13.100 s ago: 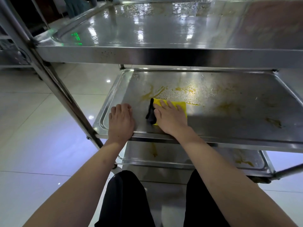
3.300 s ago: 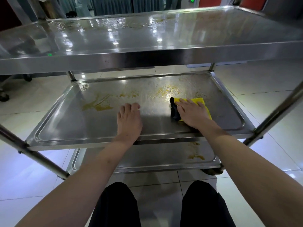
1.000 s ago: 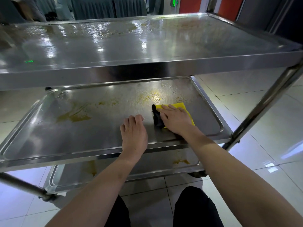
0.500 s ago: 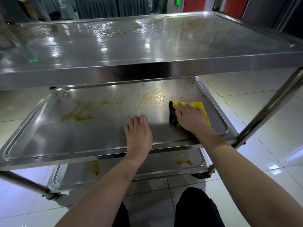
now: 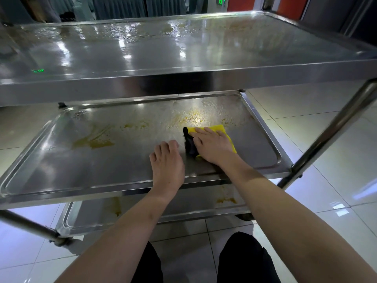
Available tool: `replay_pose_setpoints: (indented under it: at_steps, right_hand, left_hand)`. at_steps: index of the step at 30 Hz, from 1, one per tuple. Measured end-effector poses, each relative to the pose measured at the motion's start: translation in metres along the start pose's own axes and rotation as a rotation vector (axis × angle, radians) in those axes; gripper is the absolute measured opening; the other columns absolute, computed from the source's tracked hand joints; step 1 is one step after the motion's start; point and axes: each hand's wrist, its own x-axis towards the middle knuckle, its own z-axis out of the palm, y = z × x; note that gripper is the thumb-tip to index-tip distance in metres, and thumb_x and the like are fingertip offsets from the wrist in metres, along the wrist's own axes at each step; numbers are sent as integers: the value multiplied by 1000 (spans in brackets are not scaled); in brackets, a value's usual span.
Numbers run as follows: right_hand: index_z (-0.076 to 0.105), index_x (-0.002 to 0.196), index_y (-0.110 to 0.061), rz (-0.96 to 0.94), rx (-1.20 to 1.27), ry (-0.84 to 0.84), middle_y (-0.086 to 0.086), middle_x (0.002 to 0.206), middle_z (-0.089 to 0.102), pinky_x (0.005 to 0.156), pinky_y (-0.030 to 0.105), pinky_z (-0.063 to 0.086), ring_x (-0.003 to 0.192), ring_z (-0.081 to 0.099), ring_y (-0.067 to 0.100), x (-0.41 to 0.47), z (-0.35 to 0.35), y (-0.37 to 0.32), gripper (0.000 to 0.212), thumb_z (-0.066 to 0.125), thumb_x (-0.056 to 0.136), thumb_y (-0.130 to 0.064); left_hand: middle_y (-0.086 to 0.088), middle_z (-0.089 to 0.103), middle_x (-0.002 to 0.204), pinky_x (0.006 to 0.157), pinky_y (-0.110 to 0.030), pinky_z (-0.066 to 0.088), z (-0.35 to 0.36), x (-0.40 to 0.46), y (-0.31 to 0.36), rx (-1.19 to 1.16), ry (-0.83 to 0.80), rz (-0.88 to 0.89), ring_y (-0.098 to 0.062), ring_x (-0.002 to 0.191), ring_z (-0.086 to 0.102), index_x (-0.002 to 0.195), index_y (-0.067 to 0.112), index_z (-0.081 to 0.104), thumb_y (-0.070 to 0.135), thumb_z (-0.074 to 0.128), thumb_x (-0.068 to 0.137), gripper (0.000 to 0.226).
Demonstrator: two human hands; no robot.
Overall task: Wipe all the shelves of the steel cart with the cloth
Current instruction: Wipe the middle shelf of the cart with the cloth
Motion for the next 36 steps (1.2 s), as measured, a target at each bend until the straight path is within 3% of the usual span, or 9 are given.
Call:
replay_pose_setpoints:
  at_steps: [12,27,36]
  right_hand:
    - [36,159,-38,190,23,72,-18,168,28,126,49,21,156,25,12,-17,-23,120,52,23,109,-40]
    - [38,156,-45,210,22,113,-22,167,29,125,51,21,155,24,9,-65,-7,126,51,25,108,-44]
    - [43,156,-39,175,0,119,-16,165,37,120,50,32,150,36,13,-47,-21,122,49,28,109,-41]
  left_hand:
    - [-7,53,109,86,-44,42,0,0,1,-6,-28,2,-31,100,48,117,17,44,5,45,86,33]
    - [-6,51,104,85,-44,41,-1,-2,1,-9,-14,35,-29,96,47,113,17,43,2,44,83,34]
    - [-8,52,105,84,-45,40,2,0,1,8,-15,55,-32,96,48,113,16,46,1,49,81,36]
